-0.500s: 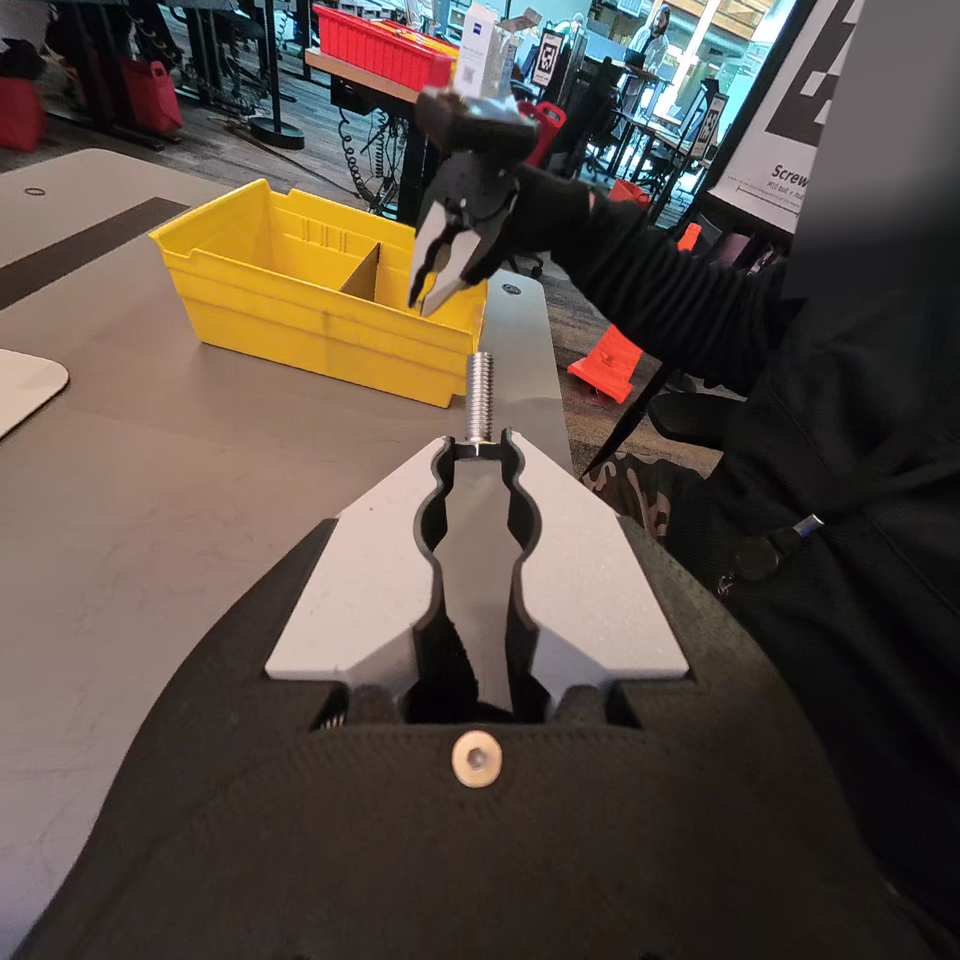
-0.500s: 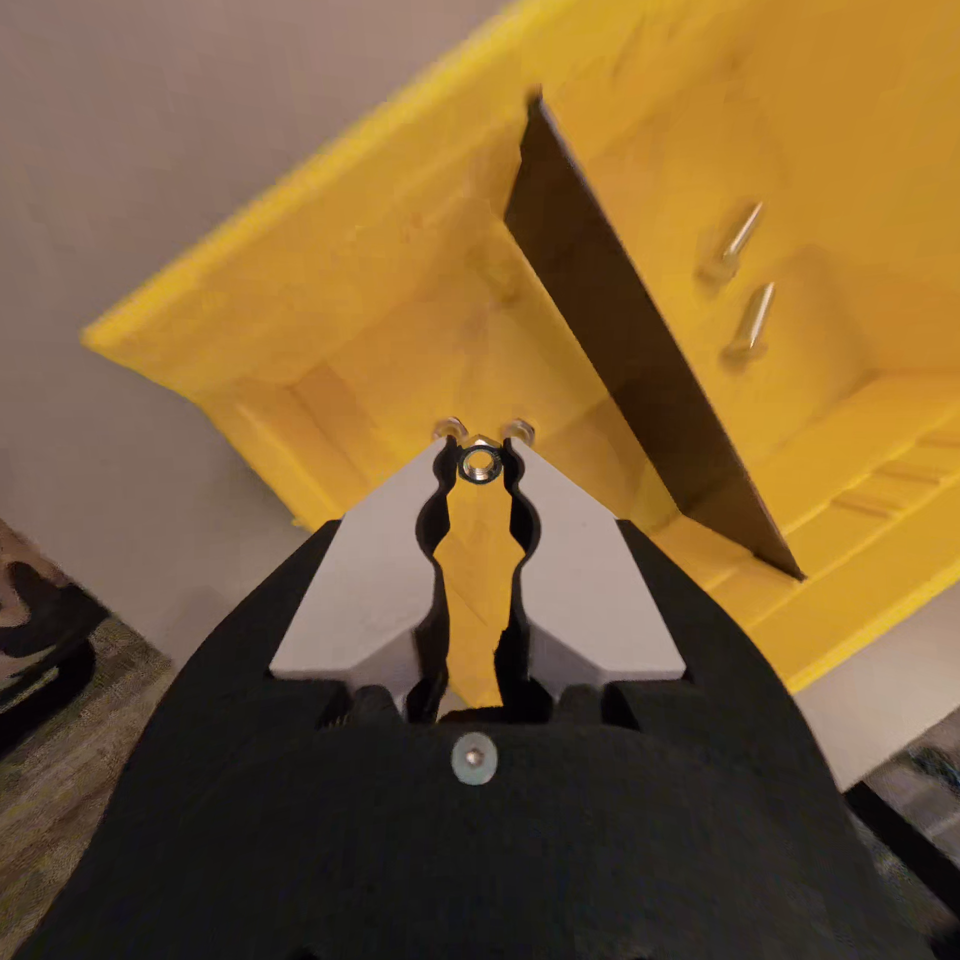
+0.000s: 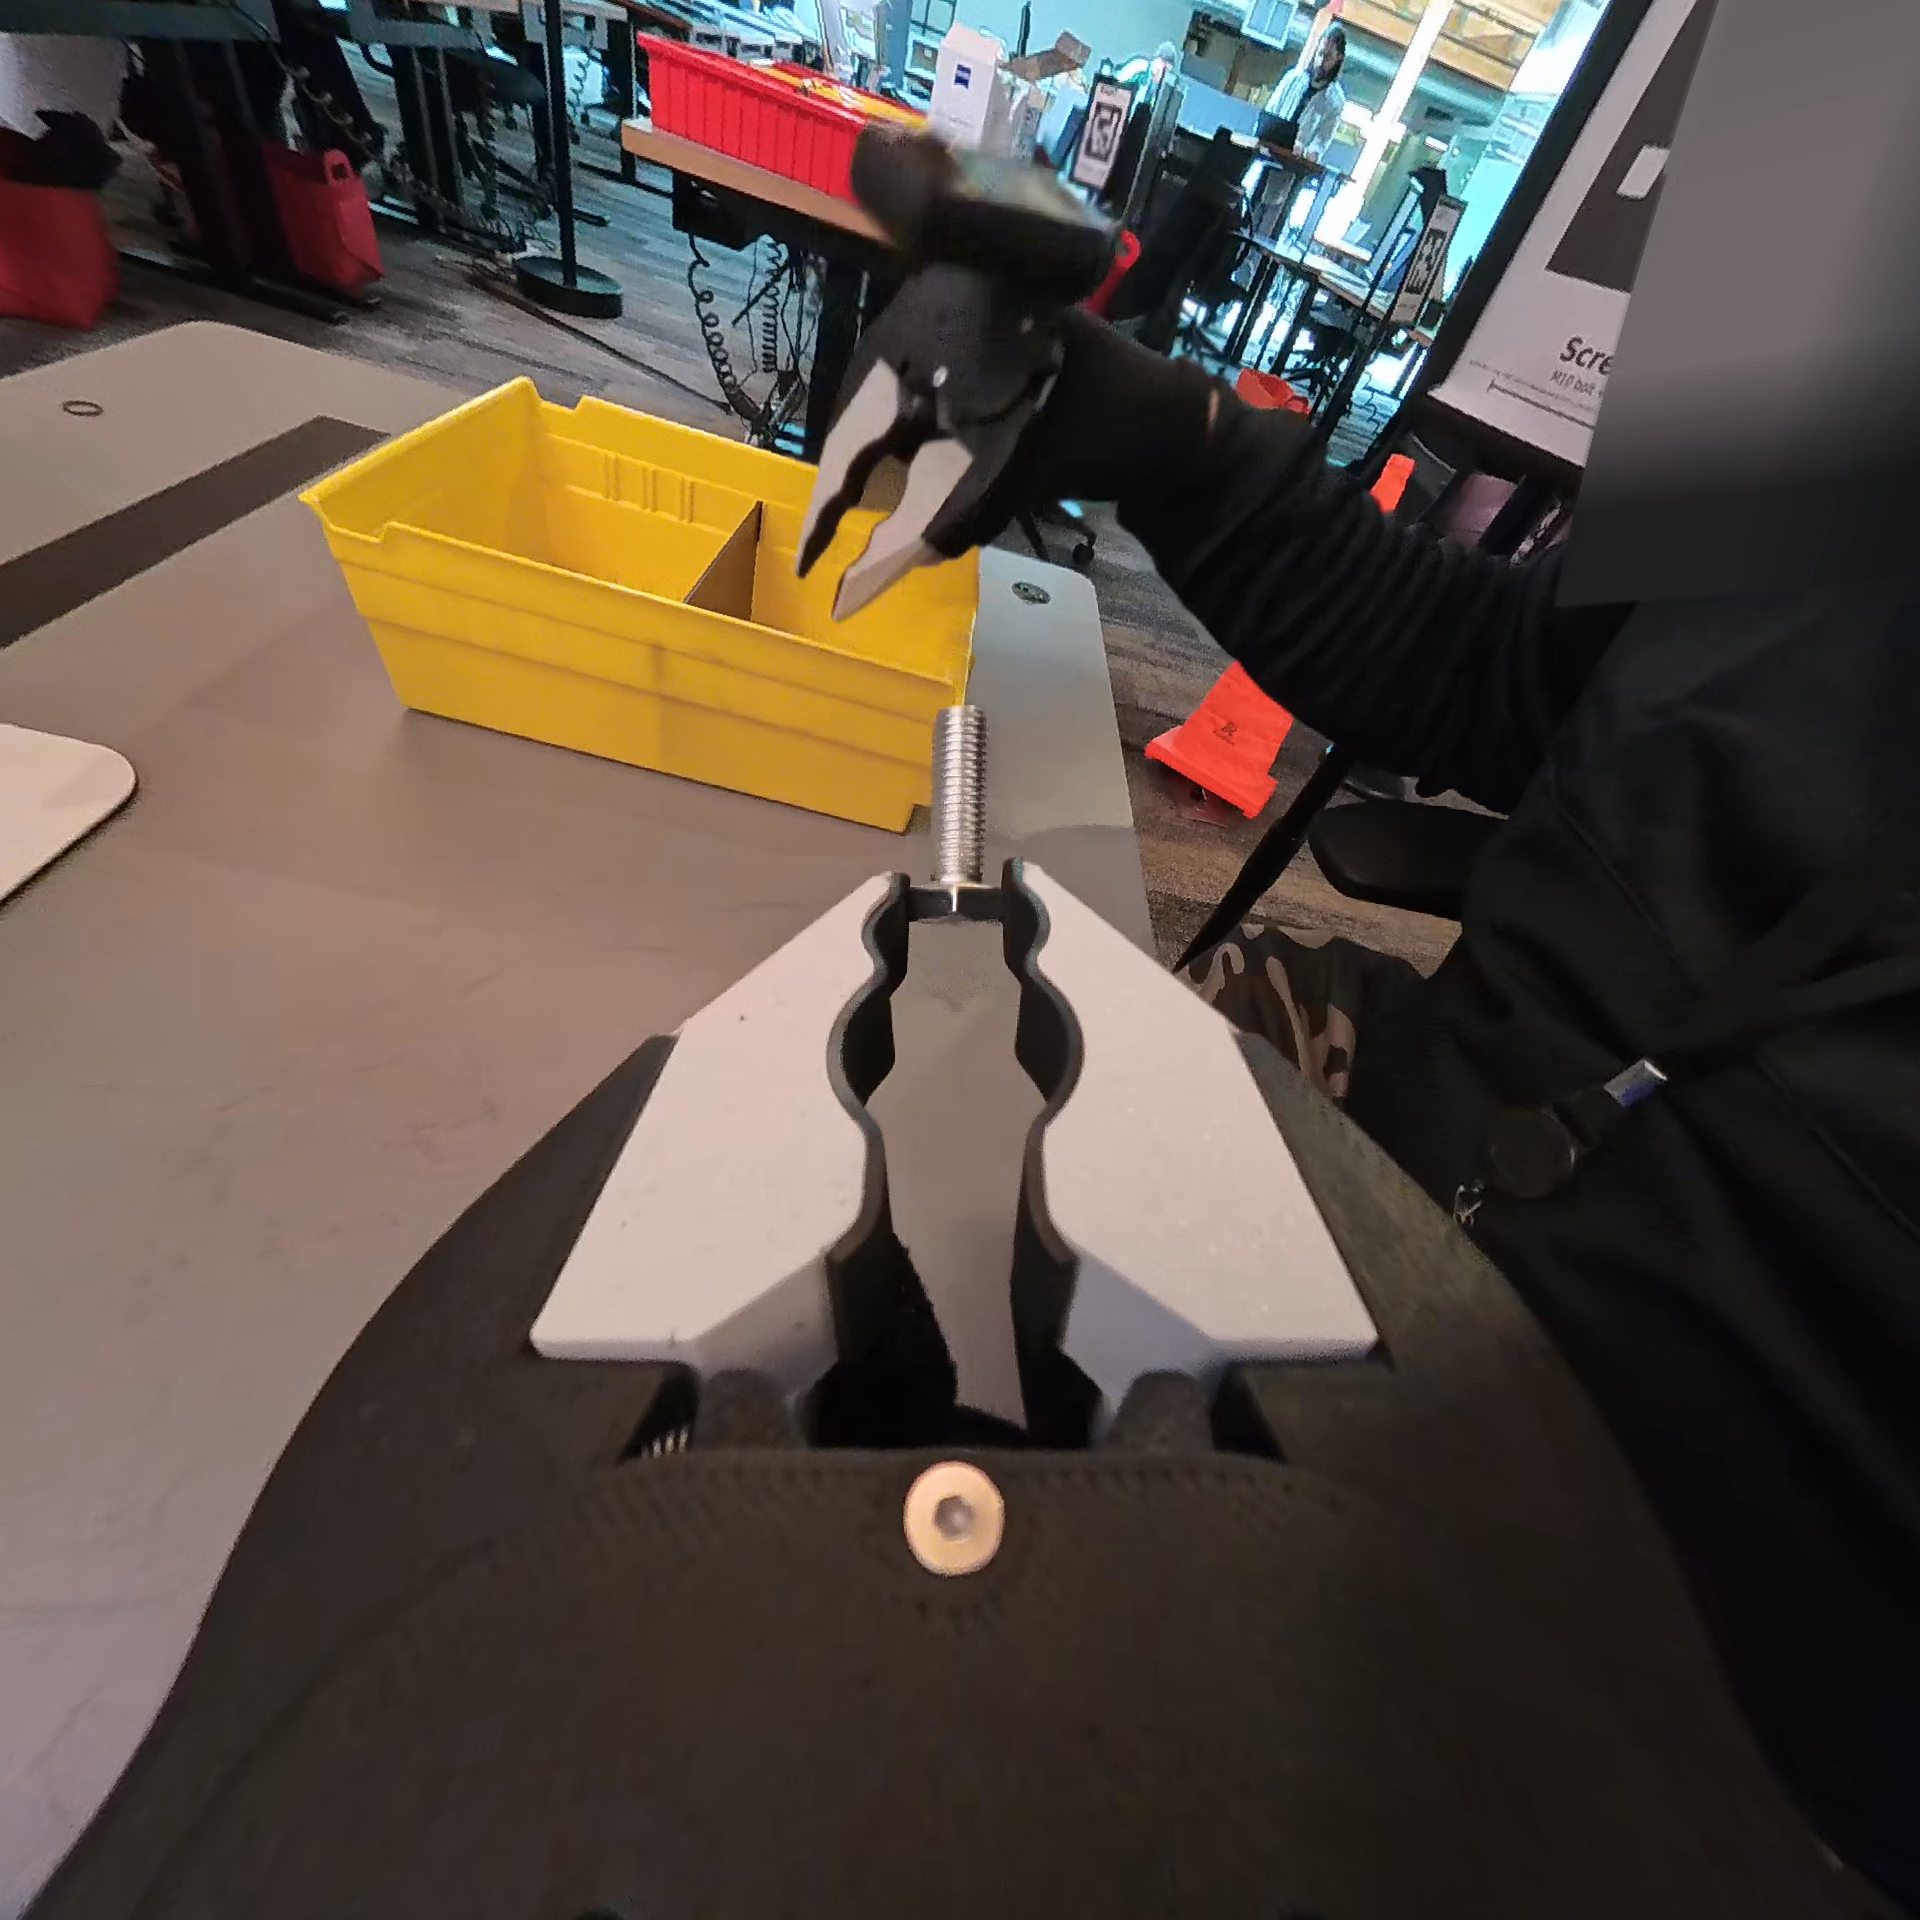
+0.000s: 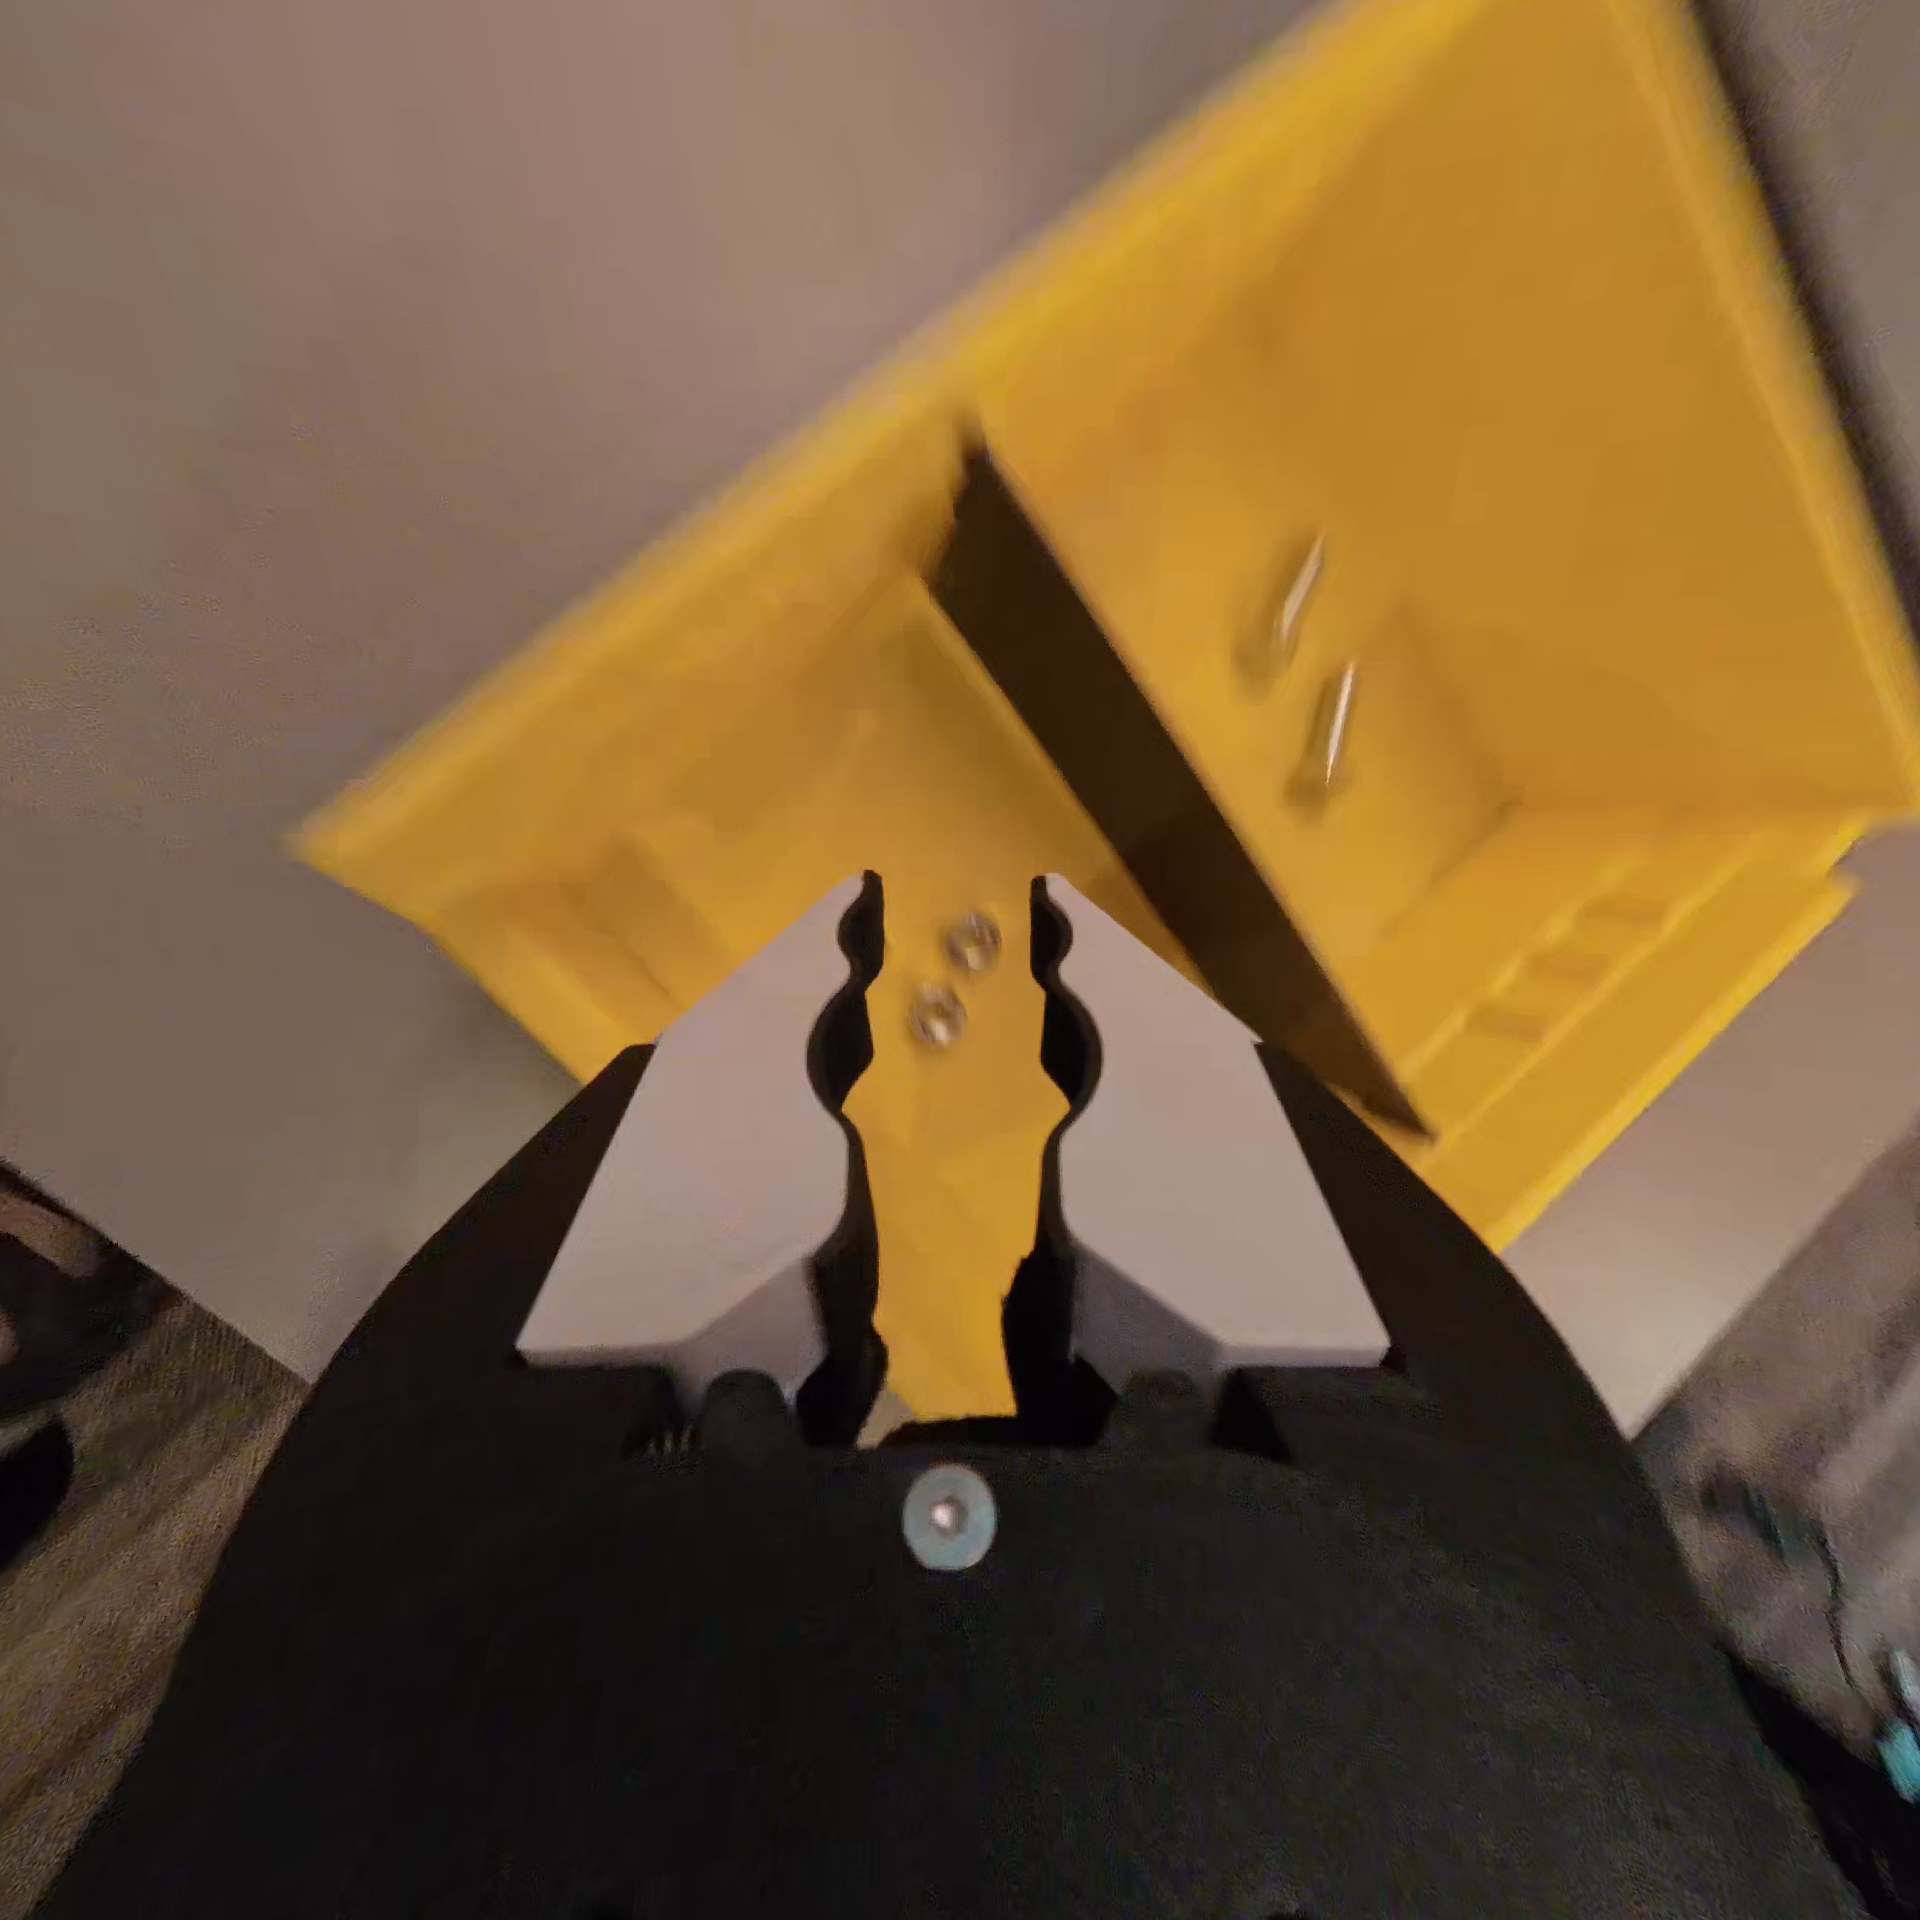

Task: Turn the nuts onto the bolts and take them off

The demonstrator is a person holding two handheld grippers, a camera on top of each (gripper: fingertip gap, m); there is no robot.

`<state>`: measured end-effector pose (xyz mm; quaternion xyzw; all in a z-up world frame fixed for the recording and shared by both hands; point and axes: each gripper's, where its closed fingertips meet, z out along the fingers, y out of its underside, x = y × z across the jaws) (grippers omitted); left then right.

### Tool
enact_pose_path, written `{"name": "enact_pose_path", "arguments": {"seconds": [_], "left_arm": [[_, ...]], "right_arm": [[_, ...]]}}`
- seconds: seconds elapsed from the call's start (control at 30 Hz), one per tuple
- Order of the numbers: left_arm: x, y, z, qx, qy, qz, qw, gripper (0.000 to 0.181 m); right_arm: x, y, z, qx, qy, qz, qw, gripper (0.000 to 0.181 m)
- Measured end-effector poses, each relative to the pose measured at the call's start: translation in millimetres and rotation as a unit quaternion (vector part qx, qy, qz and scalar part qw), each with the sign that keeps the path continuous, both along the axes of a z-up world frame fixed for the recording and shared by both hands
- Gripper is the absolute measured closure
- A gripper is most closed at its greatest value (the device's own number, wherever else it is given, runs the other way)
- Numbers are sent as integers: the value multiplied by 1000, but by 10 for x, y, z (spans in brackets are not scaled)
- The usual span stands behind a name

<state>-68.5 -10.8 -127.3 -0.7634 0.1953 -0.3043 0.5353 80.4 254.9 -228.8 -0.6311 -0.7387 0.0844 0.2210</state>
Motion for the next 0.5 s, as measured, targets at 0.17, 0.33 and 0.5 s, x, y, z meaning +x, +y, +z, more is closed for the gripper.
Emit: {"name": "enact_pose_path", "arguments": {"seconds": [0.17,0.33,0.5], "left_arm": [[85,64,123,35,-25,4,999,166],[192,51,285,68,-65,-6,996,166],[239,40,325,79,-74,-10,994,166]], "right_arm": [[-795,-1153,1111,-127,260,151,945,153],[-1258,-2142,1555,-259,375,251,854,153],[-1439,-2533,1513,-365,387,274,801,152]]}}
